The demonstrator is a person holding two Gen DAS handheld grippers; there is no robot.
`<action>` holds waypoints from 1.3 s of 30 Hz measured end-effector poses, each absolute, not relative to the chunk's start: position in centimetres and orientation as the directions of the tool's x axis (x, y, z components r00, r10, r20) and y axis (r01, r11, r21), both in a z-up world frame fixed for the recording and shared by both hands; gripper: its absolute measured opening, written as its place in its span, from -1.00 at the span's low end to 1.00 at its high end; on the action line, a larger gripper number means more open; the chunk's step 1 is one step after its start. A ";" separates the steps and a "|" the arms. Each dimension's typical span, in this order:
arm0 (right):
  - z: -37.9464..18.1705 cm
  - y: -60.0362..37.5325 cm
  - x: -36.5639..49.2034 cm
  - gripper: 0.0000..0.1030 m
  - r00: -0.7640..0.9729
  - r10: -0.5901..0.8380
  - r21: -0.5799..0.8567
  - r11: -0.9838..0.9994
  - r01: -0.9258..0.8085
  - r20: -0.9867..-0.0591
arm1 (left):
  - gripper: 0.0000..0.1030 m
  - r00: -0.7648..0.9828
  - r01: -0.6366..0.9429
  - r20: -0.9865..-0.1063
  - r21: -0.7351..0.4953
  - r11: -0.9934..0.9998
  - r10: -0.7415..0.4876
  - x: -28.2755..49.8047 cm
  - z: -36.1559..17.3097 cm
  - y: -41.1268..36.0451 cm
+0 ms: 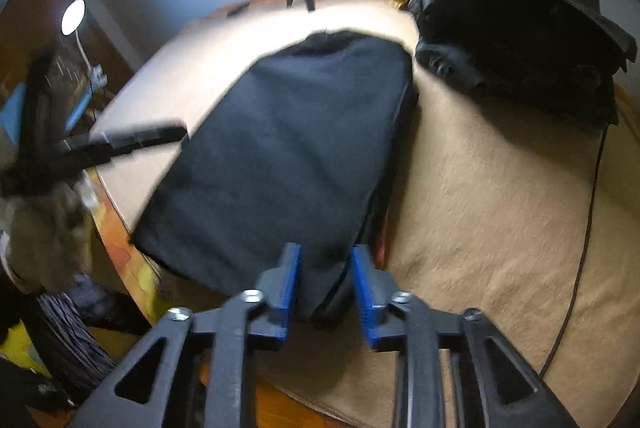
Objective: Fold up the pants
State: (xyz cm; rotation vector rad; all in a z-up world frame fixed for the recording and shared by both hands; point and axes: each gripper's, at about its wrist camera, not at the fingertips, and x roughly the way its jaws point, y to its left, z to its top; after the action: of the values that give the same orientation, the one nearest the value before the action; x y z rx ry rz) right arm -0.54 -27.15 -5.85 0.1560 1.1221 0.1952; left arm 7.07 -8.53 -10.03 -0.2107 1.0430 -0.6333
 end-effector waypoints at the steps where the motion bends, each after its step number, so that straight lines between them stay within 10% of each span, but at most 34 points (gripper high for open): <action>1: -5.3 -27.8 -0.4 -0.07 0.439 0.245 0.244 0.968 -0.060 -0.864 | -0.06 0.338 0.378 -0.739 -0.462 0.803 -0.583 7.3 -10.3 -8.4; 7: -5.6 -32.0 2.4 0.33 0.518 0.328 0.427 0.901 0.080 -0.790 | -0.05 0.297 0.336 -0.743 -0.507 0.794 -0.600 8.3 -11.1 -8.7; 39: -12.7 -34.1 7.2 0.18 0.448 0.622 0.719 0.691 0.071 -0.642 | -0.05 0.211 0.336 -0.713 -0.590 0.734 -0.669 11.1 -13.0 -10.8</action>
State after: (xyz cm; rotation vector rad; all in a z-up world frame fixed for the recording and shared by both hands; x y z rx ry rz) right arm 7.16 -34.09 -12.69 0.7583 1.0704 0.3846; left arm 11.07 -10.80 -12.97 -0.3388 1.1626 -0.7167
